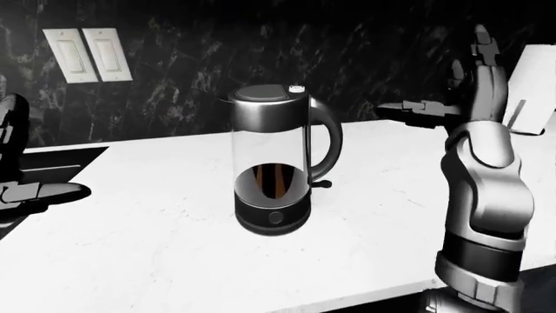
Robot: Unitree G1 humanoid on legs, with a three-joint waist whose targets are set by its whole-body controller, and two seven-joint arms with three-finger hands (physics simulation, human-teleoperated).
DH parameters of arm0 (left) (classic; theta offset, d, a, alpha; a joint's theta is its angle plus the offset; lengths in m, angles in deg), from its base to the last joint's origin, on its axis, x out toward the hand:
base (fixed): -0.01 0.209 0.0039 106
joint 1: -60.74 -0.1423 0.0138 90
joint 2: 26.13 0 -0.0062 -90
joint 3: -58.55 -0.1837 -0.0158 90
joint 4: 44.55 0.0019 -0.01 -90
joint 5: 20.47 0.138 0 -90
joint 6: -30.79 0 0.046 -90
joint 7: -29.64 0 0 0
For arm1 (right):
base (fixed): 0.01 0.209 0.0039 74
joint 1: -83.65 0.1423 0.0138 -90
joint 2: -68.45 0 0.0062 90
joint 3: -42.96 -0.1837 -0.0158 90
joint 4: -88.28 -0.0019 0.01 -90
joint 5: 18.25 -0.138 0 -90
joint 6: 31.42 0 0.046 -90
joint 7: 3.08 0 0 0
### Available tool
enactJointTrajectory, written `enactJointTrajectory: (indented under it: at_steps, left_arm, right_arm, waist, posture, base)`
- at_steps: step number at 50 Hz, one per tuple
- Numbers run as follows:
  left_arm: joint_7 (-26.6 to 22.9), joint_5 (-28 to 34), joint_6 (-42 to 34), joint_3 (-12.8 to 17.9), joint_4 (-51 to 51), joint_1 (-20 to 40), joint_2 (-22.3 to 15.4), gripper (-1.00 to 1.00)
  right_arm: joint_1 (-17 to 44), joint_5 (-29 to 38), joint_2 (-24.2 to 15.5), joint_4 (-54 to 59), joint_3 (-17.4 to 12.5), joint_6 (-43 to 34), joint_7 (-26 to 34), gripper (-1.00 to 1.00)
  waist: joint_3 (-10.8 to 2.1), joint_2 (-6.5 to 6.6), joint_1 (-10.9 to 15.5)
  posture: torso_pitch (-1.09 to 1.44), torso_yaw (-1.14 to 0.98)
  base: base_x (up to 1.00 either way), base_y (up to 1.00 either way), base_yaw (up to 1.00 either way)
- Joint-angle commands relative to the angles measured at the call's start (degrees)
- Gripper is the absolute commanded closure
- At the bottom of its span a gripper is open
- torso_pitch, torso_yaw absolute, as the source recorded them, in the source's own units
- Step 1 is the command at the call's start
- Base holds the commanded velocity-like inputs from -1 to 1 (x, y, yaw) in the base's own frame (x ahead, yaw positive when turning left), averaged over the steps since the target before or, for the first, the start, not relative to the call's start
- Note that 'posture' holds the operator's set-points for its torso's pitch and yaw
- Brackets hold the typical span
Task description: Press the button to open the lid of the electric kettle.
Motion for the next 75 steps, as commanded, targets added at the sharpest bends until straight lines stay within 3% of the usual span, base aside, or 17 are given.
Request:
enactJointTrajectory:
  at_steps: [1,10,18,34,49,75]
  left_arm:
    - [0.1,-0.1,1.1,0.4,-0.7,1.3,-0.8,-1.0]
    - [0.1,0.1,1.2,0.0,-0.9,1.2,-0.5,-1.0]
    - [0.0,0.2,1.3,0.0,-1.0,1.0,-0.3,-1.0]
    - [0.5,-0.3,0.8,-0.1,-1.3,1.5,-0.4,-1.0]
    - [0.5,-0.1,1.1,-0.4,-1.1,1.4,-0.4,-1.0]
    - [0.4,-0.2,1.1,-0.4,-1.4,1.1,-0.1,-1.0]
  right_arm:
    - [3.1,0.8,-0.9,0.0,0.2,1.9,0.2,-1.0]
    - [10.7,4.4,-0.6,9.8,3.9,5.4,0.9,-1.0]
    - [14.8,7.1,-0.4,16.5,5.4,8.6,2.0,-1.0]
    - [29.7,13.2,2.0,36.9,10.1,16.0,3.8,-1.0]
    - [38.8,16.7,4.1,52.4,12.1,22.4,4.4,-1.0]
    - [46.0,21.2,7.2,68.0,13.6,28.8,4.6,-1.0]
  waist:
    - [-0.01,-0.07,0.0]
    - [0.06,0.18,0.1]
    - [0.11,0.36,0.2]
    - [0.04,1.09,0.0]
    - [0.11,1.49,-0.1]
    - [0.2,2.0,0.0]
  posture:
    - [-0.47,0.0]
    - [-0.47,0.0]
    - [-0.47,0.0]
    - [-0.47,0.0]
    - [-0.47,0.0]
    - [-0.47,0.0]
  base:
    - [0.0,0.0,0.0]
    - [0.0,0.0,0.0]
    - [0.0,0.0,0.0]
    - [0.0,0.0,0.0]
    - [0.0,0.0,0.0]
    - [0.0,0.0,0.0]
